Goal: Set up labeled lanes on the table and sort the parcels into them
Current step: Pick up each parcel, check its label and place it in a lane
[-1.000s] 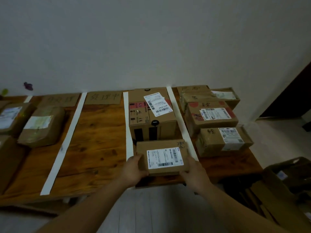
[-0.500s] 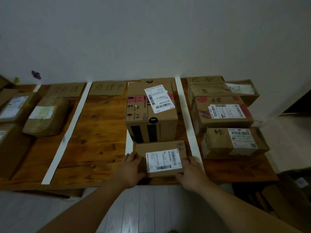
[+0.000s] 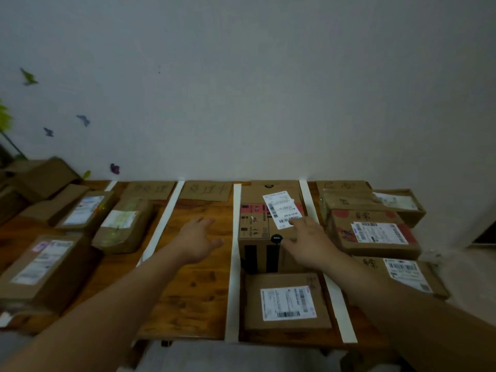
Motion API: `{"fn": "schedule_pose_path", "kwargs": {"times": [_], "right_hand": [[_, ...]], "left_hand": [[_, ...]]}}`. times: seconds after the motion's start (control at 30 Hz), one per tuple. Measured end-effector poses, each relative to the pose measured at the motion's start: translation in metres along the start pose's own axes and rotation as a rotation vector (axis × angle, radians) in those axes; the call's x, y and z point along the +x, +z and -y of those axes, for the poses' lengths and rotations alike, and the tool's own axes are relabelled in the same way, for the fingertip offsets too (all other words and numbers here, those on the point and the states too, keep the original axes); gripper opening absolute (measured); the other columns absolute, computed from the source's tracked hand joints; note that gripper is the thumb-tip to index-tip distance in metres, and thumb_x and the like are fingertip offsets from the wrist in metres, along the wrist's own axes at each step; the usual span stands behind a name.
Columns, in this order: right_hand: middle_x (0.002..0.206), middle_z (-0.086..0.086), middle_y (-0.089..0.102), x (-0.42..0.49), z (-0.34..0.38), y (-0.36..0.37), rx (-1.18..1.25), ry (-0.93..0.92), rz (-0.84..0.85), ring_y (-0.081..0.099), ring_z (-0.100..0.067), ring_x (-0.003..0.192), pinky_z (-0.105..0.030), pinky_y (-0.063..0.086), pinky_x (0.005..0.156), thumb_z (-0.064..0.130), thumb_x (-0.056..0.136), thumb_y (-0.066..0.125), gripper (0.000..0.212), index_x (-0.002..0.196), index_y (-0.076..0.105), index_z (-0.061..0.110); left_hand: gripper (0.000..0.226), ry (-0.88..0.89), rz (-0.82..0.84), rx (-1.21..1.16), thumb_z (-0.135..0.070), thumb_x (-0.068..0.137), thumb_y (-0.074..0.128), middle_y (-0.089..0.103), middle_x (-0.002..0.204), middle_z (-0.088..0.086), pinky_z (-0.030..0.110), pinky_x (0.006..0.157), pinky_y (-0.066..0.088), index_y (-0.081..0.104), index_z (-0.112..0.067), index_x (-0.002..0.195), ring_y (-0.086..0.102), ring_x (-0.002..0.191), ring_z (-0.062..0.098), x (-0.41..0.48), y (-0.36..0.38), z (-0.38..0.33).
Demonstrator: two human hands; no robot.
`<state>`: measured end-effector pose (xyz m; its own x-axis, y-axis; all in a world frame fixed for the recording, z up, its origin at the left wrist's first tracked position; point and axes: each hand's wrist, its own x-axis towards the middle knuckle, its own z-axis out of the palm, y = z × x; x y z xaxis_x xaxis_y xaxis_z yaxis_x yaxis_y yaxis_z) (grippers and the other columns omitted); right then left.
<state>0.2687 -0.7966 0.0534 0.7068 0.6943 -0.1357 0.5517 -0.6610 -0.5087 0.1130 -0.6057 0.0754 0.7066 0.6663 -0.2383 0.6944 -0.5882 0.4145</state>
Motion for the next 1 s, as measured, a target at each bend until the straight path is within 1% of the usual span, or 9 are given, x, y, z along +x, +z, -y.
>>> {"fn": "schedule_pose_path", "kwargs": {"times": [0.2,0.3,0.4,0.5,0.57,0.67,0.77,0.9,1.0], "right_hand": [[0.144,-0.003,0.042,0.014,0.066,0.009,-0.056,0.018,-0.043,0.040,-0.024,0.129,-0.038,0.037,0.106,0.044,0.091,0.053,0.052,0.138,0.043,0.025],[0.131,-0.003,0.053,0.017,0.107,0.024,-0.038,0.056,-0.046,0.050,-0.024,0.116,-0.043,0.045,0.098,0.046,0.088,0.052,0.039,0.123,0.053,0.027],[0.131,-0.007,0.050,0.021,0.159,0.042,-0.096,0.055,-0.011,0.046,-0.028,0.120,-0.041,0.041,0.100,0.045,0.089,0.054,0.049,0.132,0.047,0.021],[0.149,-0.008,0.035,0.032,0.218,0.069,-0.116,0.036,0.019,0.034,-0.029,0.135,-0.042,0.034,0.110,0.049,0.091,0.053,0.066,0.147,0.032,0.020],[0.155,-0.009,0.026,0.044,0.260,0.092,-0.129,-0.016,0.053,0.024,-0.029,0.141,-0.040,0.027,0.114,0.049,0.093,0.051,0.070,0.150,0.025,0.018],[0.155,-0.010,0.025,0.064,0.327,0.127,-0.167,-0.115,0.106,0.022,-0.029,0.143,-0.038,0.023,0.115,0.048,0.093,0.051,0.070,0.150,0.026,0.016],[0.151,-0.012,0.032,0.084,0.393,0.165,-0.185,-0.232,0.150,0.028,-0.030,0.139,-0.035,0.026,0.111,0.046,0.093,0.052,0.067,0.148,0.029,0.016],[0.150,-0.010,0.034,0.113,0.475,0.215,-0.199,-0.368,0.218,0.032,-0.029,0.137,-0.035,0.028,0.109,0.047,0.091,0.054,0.067,0.149,0.029,0.022],[0.151,-0.008,0.033,0.146,0.527,0.244,-0.187,-0.442,0.245,0.032,-0.026,0.137,-0.031,0.029,0.108,0.045,0.092,0.053,0.067,0.149,0.029,0.020]], "left_hand": [[0.070,0.149,-0.011,-0.009,-0.040,0.089,0.058,0.020,0.157,0.002,0.042,0.115,0.025,0.025,-0.024,0.149,0.021,0.142,0.024,0.018,-0.060,0.050],[0.071,0.173,-0.002,-0.009,-0.040,0.089,0.059,0.020,0.156,0.004,0.040,0.115,0.023,0.024,-0.022,0.149,0.022,0.142,0.024,0.026,-0.090,0.090],[0.076,0.179,0.015,-0.031,-0.041,0.087,0.061,0.020,0.157,0.006,0.040,0.116,0.022,0.022,-0.024,0.149,0.021,0.143,0.024,0.029,-0.120,0.139],[0.074,0.168,-0.038,0.006,-0.039,0.089,0.060,0.016,0.158,0.006,0.038,0.117,0.016,0.021,-0.021,0.149,0.013,0.145,0.023,0.020,-0.151,0.195],[0.075,0.135,-0.063,-0.024,-0.038,0.088,0.061,0.016,0.158,0.005,0.037,0.117,0.017,0.021,-0.020,0.149,0.014,0.145,0.022,0.015,-0.170,0.237],[0.077,0.031,-0.073,-0.054,-0.040,0.087,0.061,0.014,0.158,0.006,0.036,0.117,0.015,0.020,-0.021,0.150,0.009,0.146,0.022,0.006,-0.197,0.308],[0.079,-0.088,-0.106,-0.047,-0.044,0.087,0.060,0.015,0.158,0.008,0.037,0.117,0.015,0.019,-0.021,0.150,0.010,0.145,0.025,-0.003,-0.220,0.377],[0.076,-0.273,-0.107,-0.078,-0.045,0.089,0.058,0.009,0.159,0.006,0.037,0.117,0.015,0.017,-0.026,0.150,0.007,0.146,0.027,-0.004,-0.248,0.462],[0.076,-0.368,-0.142,-0.119,-0.046,0.088,0.059,0.008,0.159,0.003,0.040,0.117,0.016,0.017,-0.030,0.150,0.006,0.146,0.026,0.010,-0.275,0.517]]}}
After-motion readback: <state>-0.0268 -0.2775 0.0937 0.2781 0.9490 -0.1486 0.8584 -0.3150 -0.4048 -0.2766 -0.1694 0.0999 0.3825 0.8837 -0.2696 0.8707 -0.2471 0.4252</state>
